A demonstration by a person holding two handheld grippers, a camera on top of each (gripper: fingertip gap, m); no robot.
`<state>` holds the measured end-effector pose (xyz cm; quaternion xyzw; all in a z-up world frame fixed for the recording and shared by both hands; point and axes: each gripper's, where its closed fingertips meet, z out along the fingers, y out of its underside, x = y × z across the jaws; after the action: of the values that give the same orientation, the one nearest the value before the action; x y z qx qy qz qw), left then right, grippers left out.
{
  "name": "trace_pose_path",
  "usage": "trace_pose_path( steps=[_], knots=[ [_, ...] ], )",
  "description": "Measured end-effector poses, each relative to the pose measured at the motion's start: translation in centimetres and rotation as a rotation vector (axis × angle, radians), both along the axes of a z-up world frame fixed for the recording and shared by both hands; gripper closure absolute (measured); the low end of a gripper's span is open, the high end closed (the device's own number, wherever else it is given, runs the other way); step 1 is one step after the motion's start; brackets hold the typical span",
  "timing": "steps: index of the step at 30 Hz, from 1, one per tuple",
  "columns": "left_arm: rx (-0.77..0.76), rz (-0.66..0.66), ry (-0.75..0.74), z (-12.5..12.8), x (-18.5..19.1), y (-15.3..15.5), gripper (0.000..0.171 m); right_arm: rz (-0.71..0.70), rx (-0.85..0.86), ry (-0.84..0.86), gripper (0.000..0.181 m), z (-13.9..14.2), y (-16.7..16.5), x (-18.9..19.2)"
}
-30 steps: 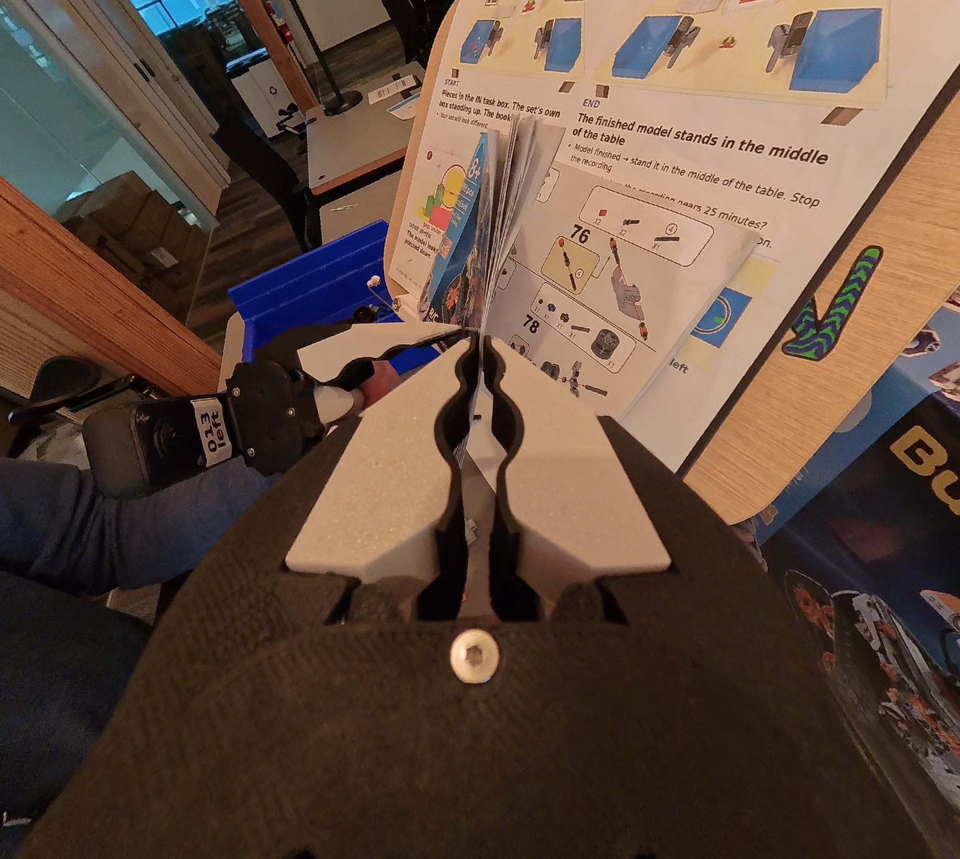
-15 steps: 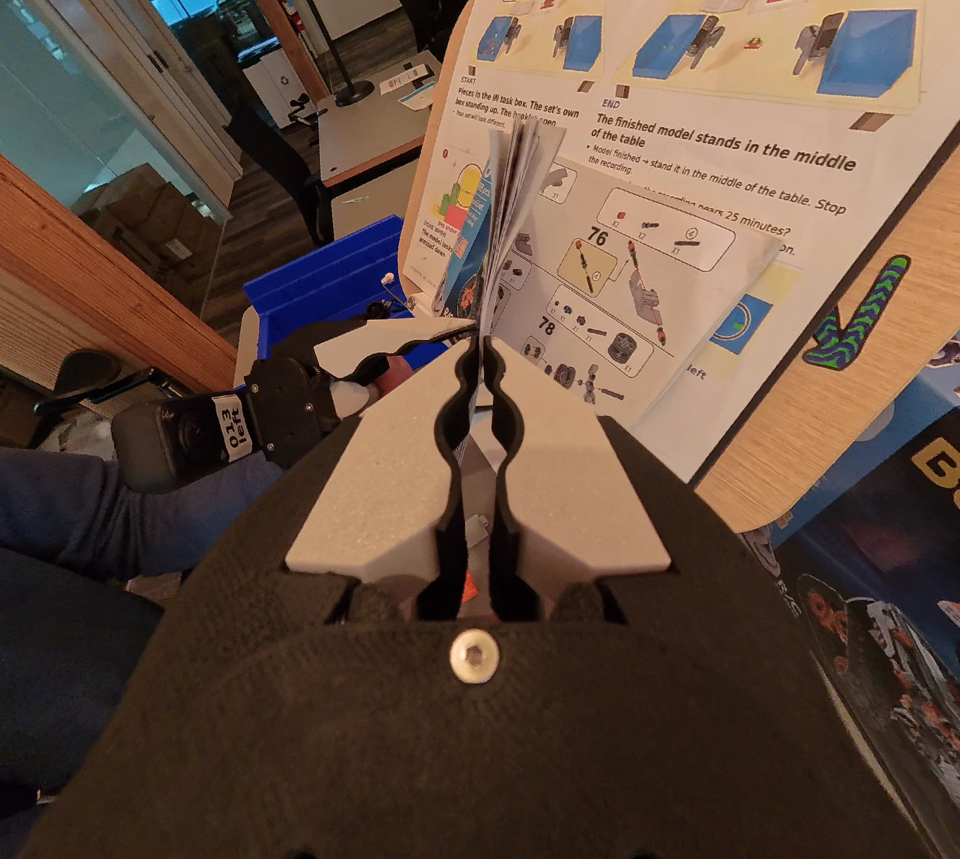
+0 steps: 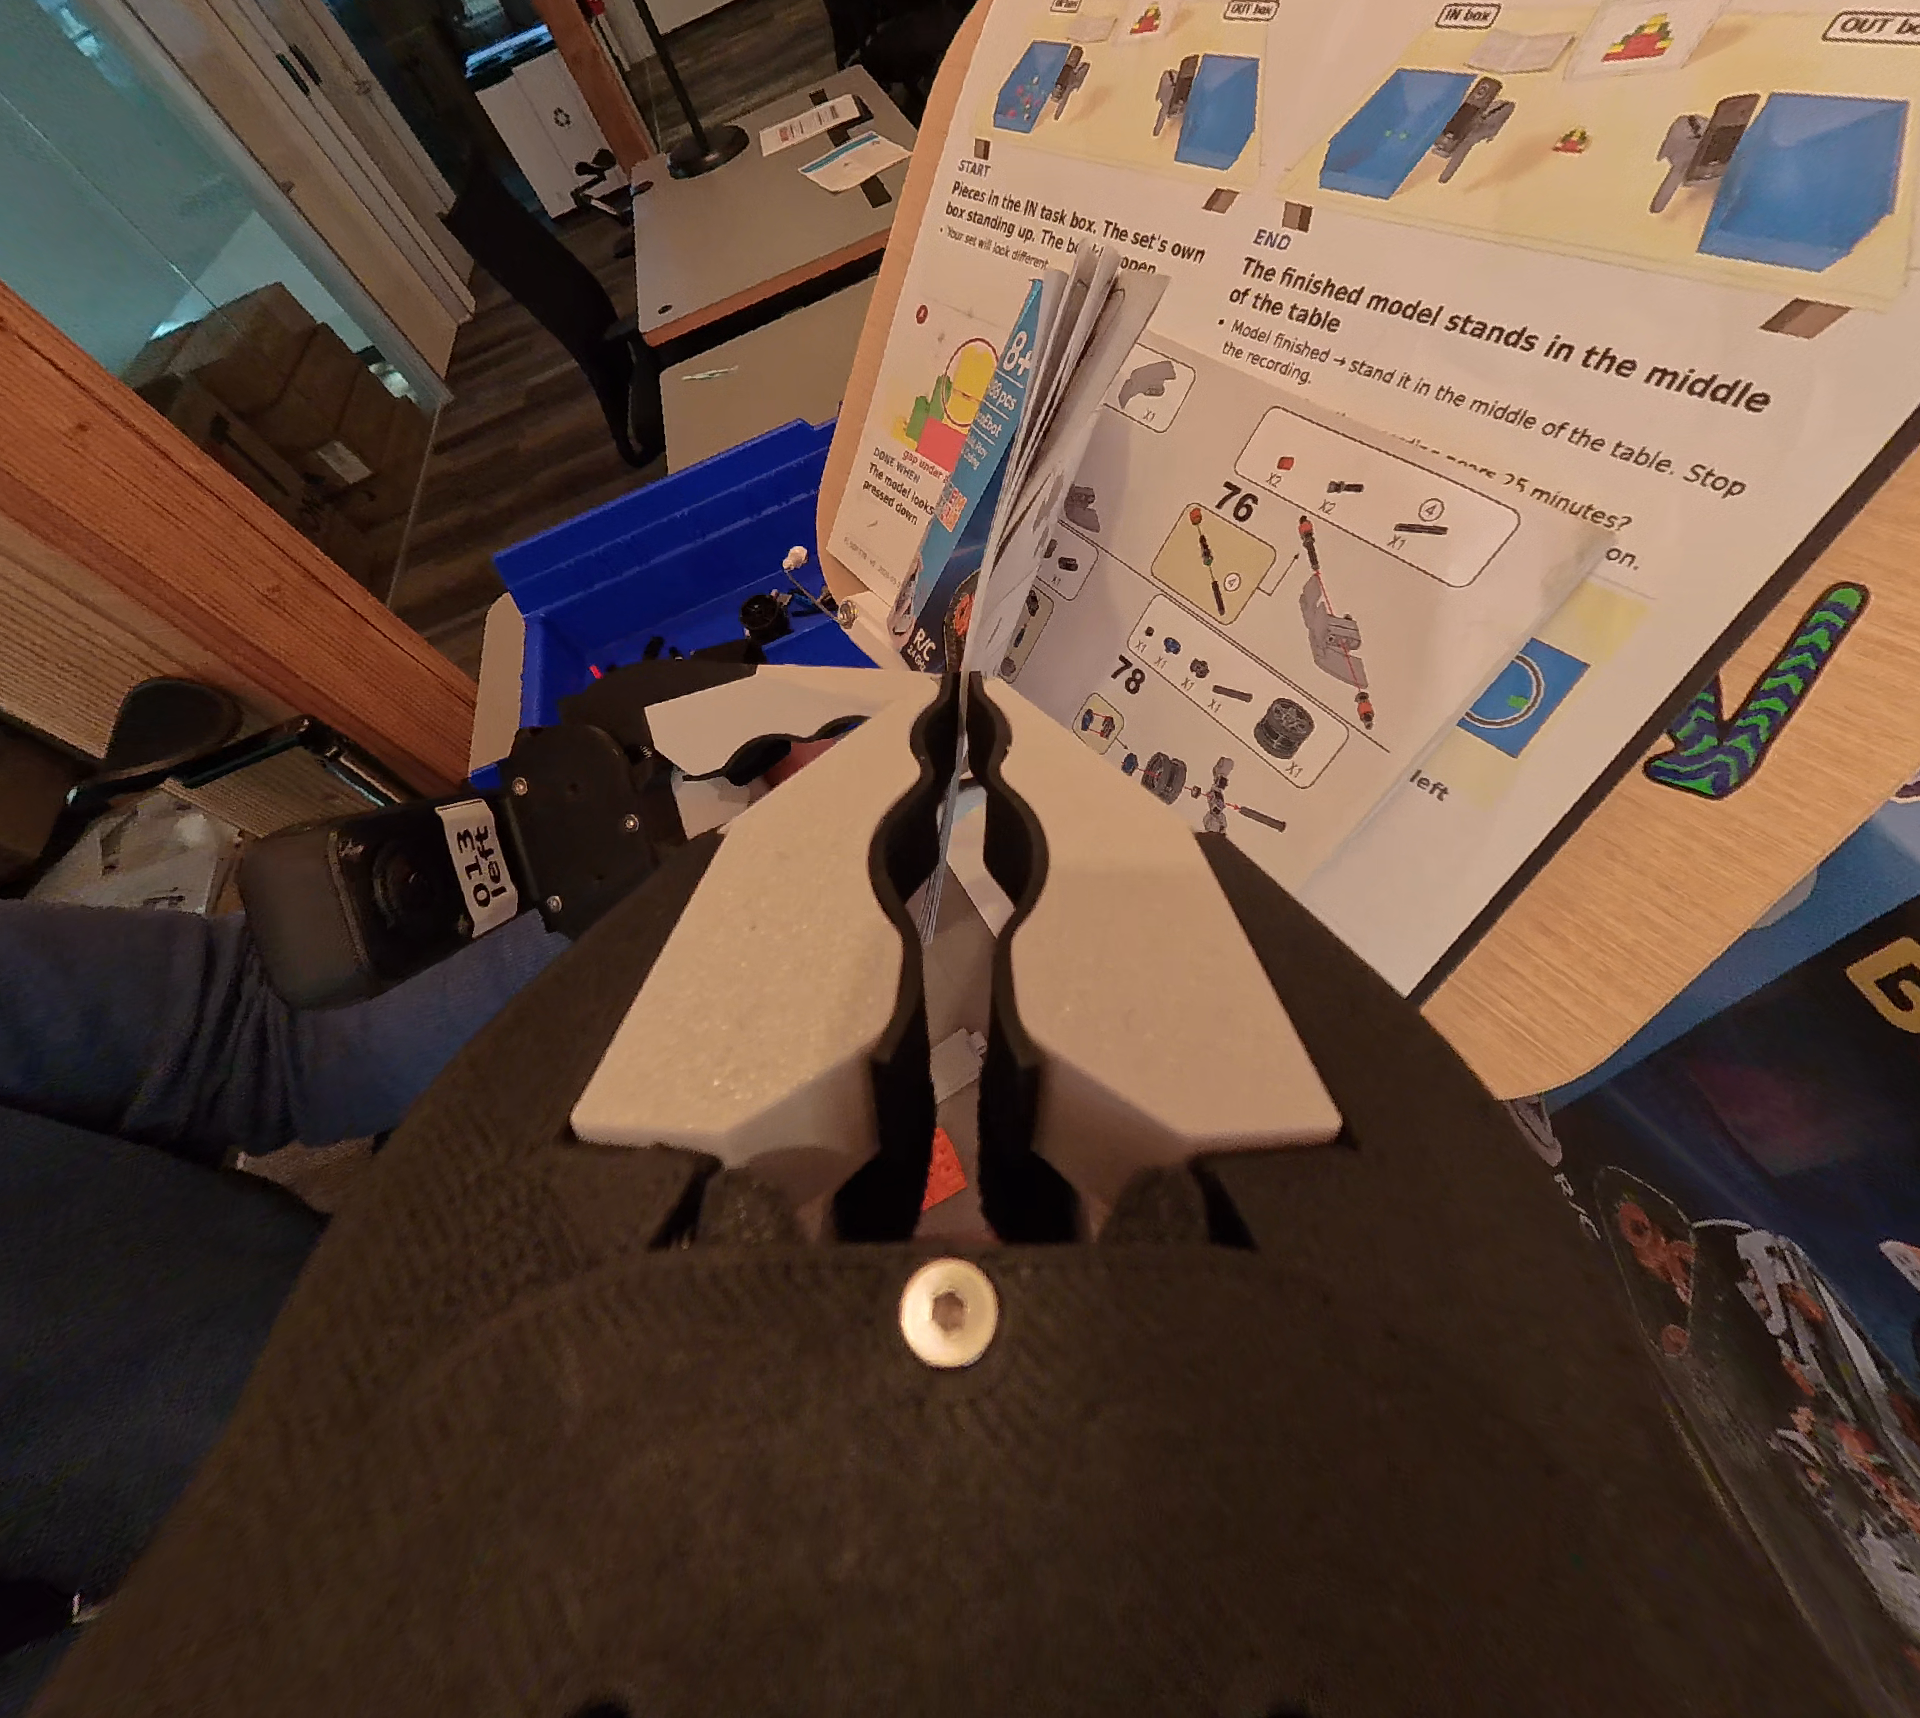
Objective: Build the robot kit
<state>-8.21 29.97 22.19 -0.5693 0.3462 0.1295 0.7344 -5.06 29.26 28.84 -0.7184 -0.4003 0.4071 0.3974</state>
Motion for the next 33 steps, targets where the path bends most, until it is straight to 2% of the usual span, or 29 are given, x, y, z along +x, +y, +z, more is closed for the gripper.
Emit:
trace_pose_path(
  steps=[5,21,23,25,27,30,33],
  knots=[
    [0.001,0.004,0.012,-0.1,0.0,-0.1,0.158,0.0,-0.001,0.003,0.181,0.0,-0.1,0.0],
    [-0.003,0.003,0.019,-0.3,0.1,-0.1,0.162,-0.001,-0.014,0.033,0.181,-0.1,0.2,-0.1],
    [0.009,-0.017,0.01,0.0,0.4,-0.3,0.153,0.001,-0.014,0.04,0.181,0.0,0.1,-0.2],
    [0.023,-0.017,-0.004,0.3,0.7,-0.6,0.136,0.006,-0.01,0.042,0.181,0.2,-0.1,-0.4],
    [0.024,-0.012,-0.009,0.4,0.9,-0.6,0.132,0.01,-0.006,0.041,0.181,0.3,-0.3,-0.5],
    [0.04,-0.024,-0.012,0.8,1.6,-1.0,0.135,0.011,-0.005,0.039,0.181,0.3,-0.3,-0.6],
    [0.034,-0.012,-0.017,1.4,2.0,-1.1,0.147,0.011,-0.009,0.041,0.181,0.3,-0.4,-0.6]
  ],
)
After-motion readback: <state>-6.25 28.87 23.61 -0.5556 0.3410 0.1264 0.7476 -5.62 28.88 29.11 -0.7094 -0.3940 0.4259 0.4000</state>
